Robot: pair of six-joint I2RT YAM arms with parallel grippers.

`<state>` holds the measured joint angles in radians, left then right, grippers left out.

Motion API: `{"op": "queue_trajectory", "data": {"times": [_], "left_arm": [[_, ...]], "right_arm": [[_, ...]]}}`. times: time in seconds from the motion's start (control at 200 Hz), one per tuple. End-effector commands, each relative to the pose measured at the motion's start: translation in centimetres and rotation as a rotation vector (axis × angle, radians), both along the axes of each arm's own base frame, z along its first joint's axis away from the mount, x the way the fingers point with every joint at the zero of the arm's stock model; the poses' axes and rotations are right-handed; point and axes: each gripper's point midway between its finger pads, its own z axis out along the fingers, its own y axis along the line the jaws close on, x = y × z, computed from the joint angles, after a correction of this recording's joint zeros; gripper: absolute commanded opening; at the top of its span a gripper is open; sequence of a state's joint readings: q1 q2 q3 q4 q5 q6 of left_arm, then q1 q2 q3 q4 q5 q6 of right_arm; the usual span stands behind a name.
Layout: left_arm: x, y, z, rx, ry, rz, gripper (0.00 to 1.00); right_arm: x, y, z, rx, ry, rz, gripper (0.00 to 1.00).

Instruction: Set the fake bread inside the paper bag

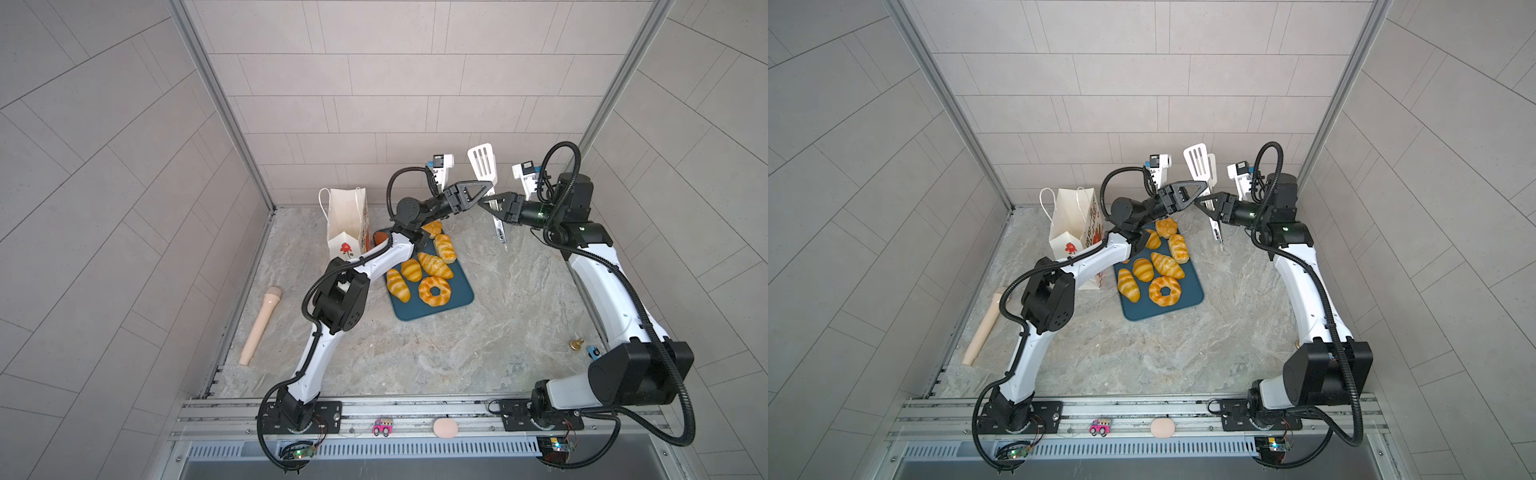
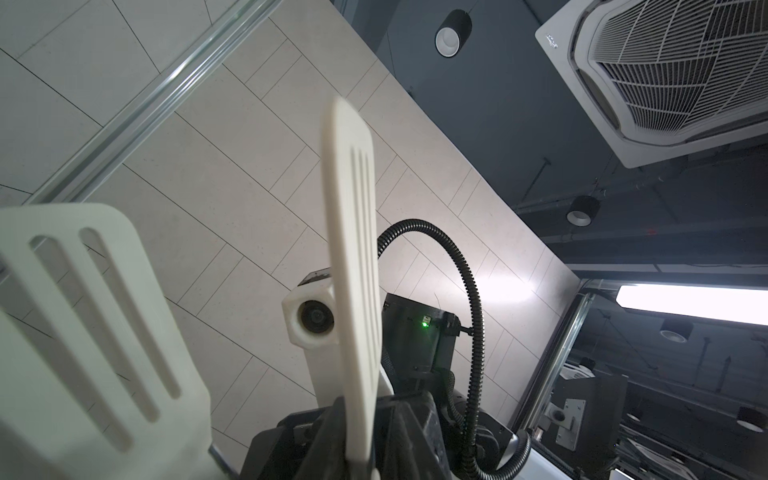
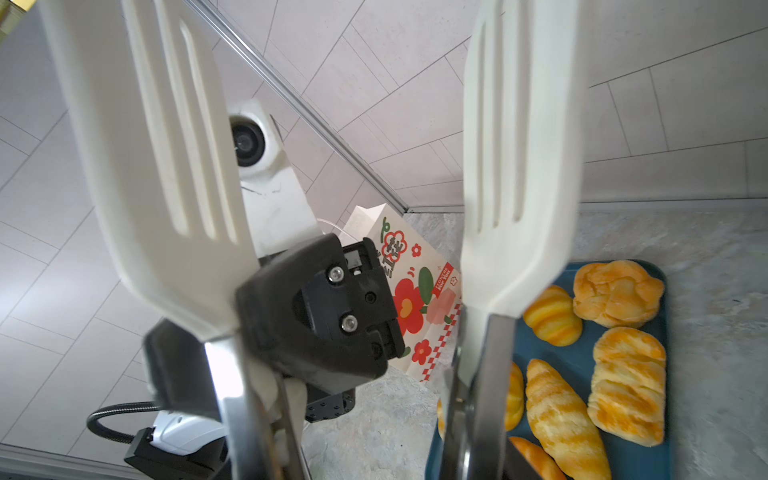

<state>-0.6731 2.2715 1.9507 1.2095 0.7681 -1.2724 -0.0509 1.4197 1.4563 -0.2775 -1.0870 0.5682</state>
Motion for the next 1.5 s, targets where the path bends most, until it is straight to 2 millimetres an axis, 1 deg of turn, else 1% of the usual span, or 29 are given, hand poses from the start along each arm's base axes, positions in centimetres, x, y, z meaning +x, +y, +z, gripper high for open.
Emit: {"op": "queue_trajectory", "data": {"times": [0.0,0.1,0.13,0.16,0.185,0.41,0.545,0.62,0.691,0.751,0.806,0.891,0.996,1.091,1.126,1.161,1.221,1.281,1.376,1.496], "left_arm": [[-5.1,2.5,5.1,-0.078,-0.173,-0.031,0.35],[-4.1,3.9,4.7,-0.074,-0.161,0.039,0.42],[-3.8,4.3,4.6,-0.074,-0.152,0.061,0.45],[-3.4,4.7,4.4,-0.073,-0.142,0.082,0.51],[-3.2,5.1,4.3,-0.072,-0.134,0.099,0.53],[-2.2,7.1,3.7,-0.065,-0.086,0.166,0.56],[-1.7,7.7,2.8,-0.036,-0.051,0.202,0.57],[-1.3,7.8,2.2,-0.012,-0.029,0.223,0.6],[-0.9,7.7,1.5,0.02,-0.009,0.244,0.6],[-0.1,7.5,0.5,0.064,0.025,0.278,0.6],[0.9,7.3,-0.7,0.116,0.065,0.318,0.6],[1.7,7.2,-2.1,0.189,0.093,0.366,0.6],[1.8,7.1,-3.0,0.28,0.097,0.409,0.6],[2.0,7.5,-4.1,0.39,0.103,0.476,0.6],[2.0,8.0,-4.3,0.43,0.101,0.515,0.6],[2.1,8.4,-5.2,0.492,0.103,0.556,0.6],[2.1,9.6,-6.1,0.576,0.113,0.635,0.6],[2.1,11.1,-6.9,0.653,0.128,0.719,0.62],[1.7,13.3,-7.5,0.748,0.131,0.838,0.67],[0.8,15.1,-7.7,0.852,0.111,0.924,0.76]], "right_arm": [[-0.4,-2.1,0.7,-0.082,-0.04,-0.087,0.63],[-0.8,-3.4,0.1,-0.107,-0.023,-0.12,0.62],[-0.9,-3.6,-0.1,-0.115,-0.02,-0.127,0.62],[-1.0,-3.9,-0.3,-0.126,-0.015,-0.136,0.61],[-1.0,-4.1,-0.6,-0.137,-0.007,-0.145,0.61],[-0.8,-5.1,-2.9,-0.225,0.029,-0.189,0.61],[-0.9,-5.8,-4.4,-0.292,0.055,-0.216,0.61],[-1.1,-6.2,-5.4,-0.356,0.066,-0.235,0.61],[-1.3,-6.5,-6.5,-0.441,0.082,-0.258,0.62],[-1.5,-6.7,-7.6,-0.541,0.086,-0.279,0.62],[-1.6,-6.6,-8.5,-0.629,0.085,-0.289,0.64],[-1.7,-6.2,-9.8,-0.748,0.09,-0.286,0.64],[-1.8,-5.9,-11.3,-0.869,0.116,-0.277,0.64],[-1.9,-5.7,-12.2,-0.968,0.132,-0.259,0.64],[-1.9,-5.7,-12.6,-1.011,0.14,-0.252,0.64],[-2.0,-5.5,-12.8,-1.044,0.137,-0.243,0.64],[-2.1,-5.1,-13.2,-1.104,0.131,-0.218,0.64],[-2.5,-4.4,-13.7,-1.162,0.116,-0.172,0.65],[-3.1,-3.3,-14.9,-1.258,0.104,-0.093,0.65],[-4.1,-2.4,-16.4,-1.358,0.101,0.0,0.65]]}}
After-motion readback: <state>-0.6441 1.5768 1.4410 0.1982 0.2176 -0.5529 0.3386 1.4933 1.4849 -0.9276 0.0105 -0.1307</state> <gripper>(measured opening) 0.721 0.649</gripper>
